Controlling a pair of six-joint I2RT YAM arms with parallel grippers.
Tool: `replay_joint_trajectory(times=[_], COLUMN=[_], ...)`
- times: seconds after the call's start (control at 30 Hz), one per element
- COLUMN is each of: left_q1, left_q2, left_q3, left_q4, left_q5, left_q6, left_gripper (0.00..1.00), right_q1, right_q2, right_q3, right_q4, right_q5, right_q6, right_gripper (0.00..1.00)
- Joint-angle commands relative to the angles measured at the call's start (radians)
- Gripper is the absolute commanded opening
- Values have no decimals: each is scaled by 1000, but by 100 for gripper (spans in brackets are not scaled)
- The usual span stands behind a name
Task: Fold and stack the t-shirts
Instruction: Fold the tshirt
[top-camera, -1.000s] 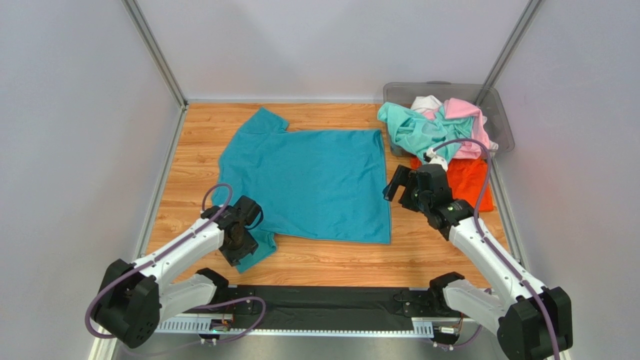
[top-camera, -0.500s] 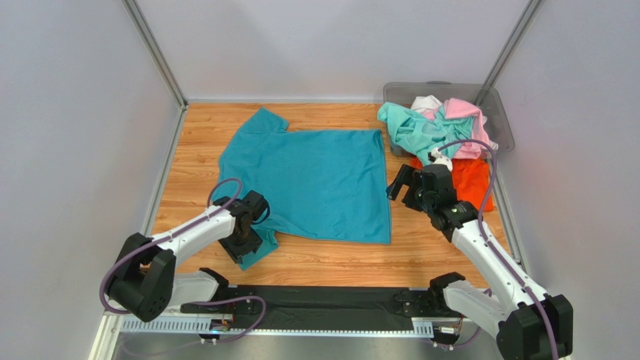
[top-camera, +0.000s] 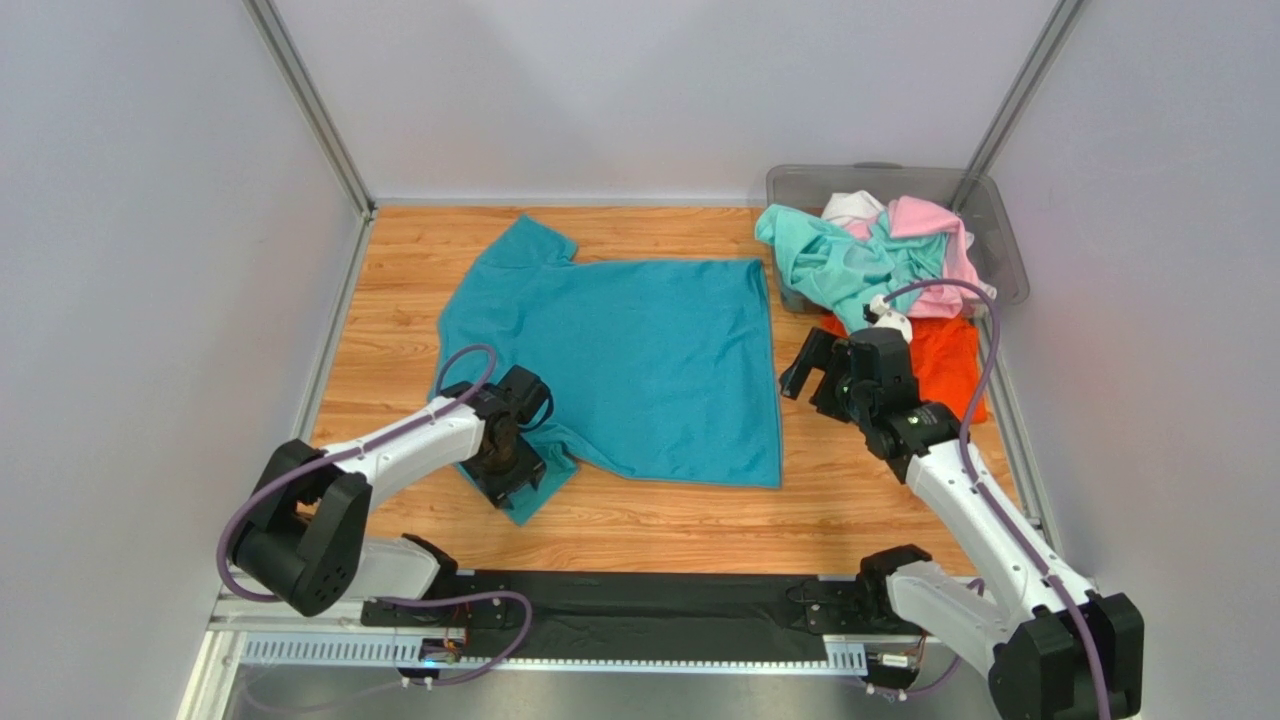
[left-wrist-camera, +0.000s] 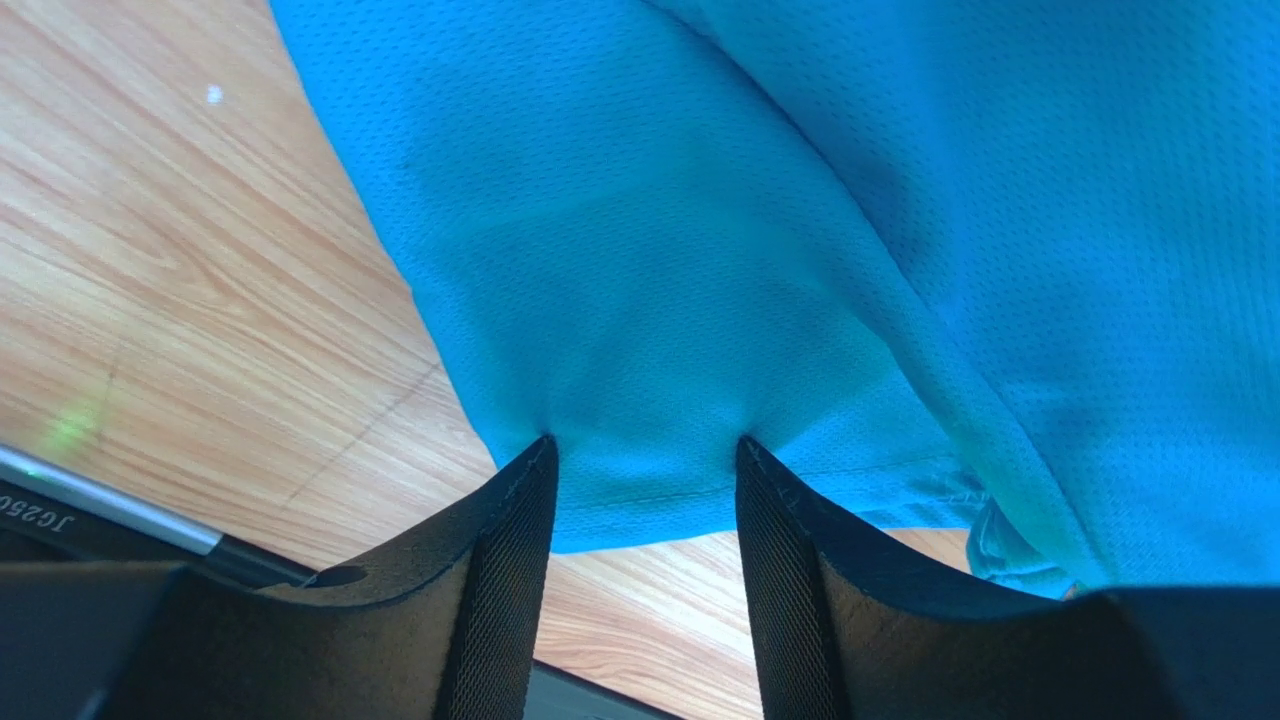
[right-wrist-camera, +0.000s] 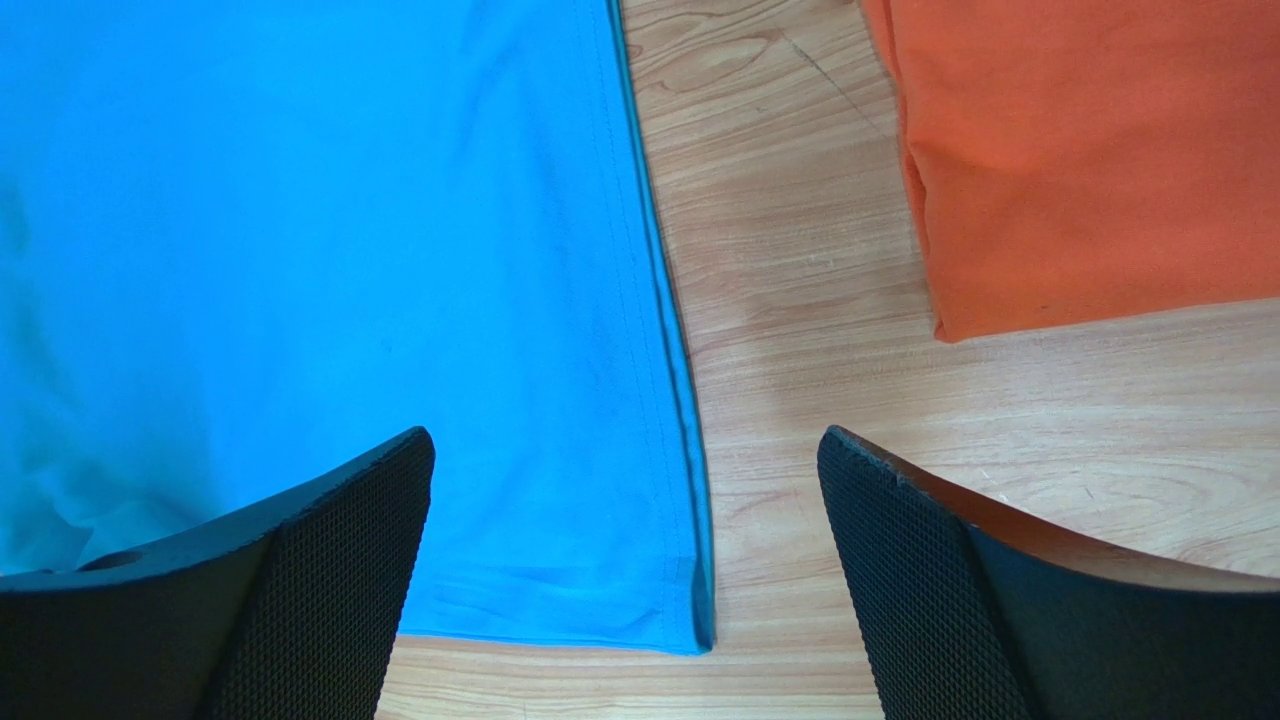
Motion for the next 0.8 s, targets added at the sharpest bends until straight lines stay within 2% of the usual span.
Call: replay_joint_trajectory(times=[0.0,0.07,0.13,0.2,0.23,0.3,0.47,0.6,0.77], left_q1=[-34,-38,-41,-47,-49,-52,-58,-61,-61], left_q2=[68,68,71,80,86,97,43,-138,-395], left_q3=[-69,-83,-94,-97,-95,-92,-91,-82,-54], left_q4=[142,150,161,167,168,167,138,23,-161], left_q5=[0,-3,0,0,2,6,22,-6,-129], left_q6=[-19,-31,-36,-34,-33,-27,10,32,29], left_gripper=[54,54,41,32,19,0,0,0,0], right_q1=[-11,-10,-10,-10,-10,-10,-10,7,67], right_q2=[-23,-22,-20,-25,-27,-34,-63,-80,-103], right_q3=[-8,-11,-13,-17,-19,-23,-23,-43,-69], right_q4=[-4,-2,-2,-4,-4,-5,-22,-51,-148], right_q5=[1,1,-2,-2,-5,-9,-58,-107,-115], right_q6=[-11,-7,-3,4,6,7,4,33,32], right_gripper=[100,100,100,100,100,100,100,98,98])
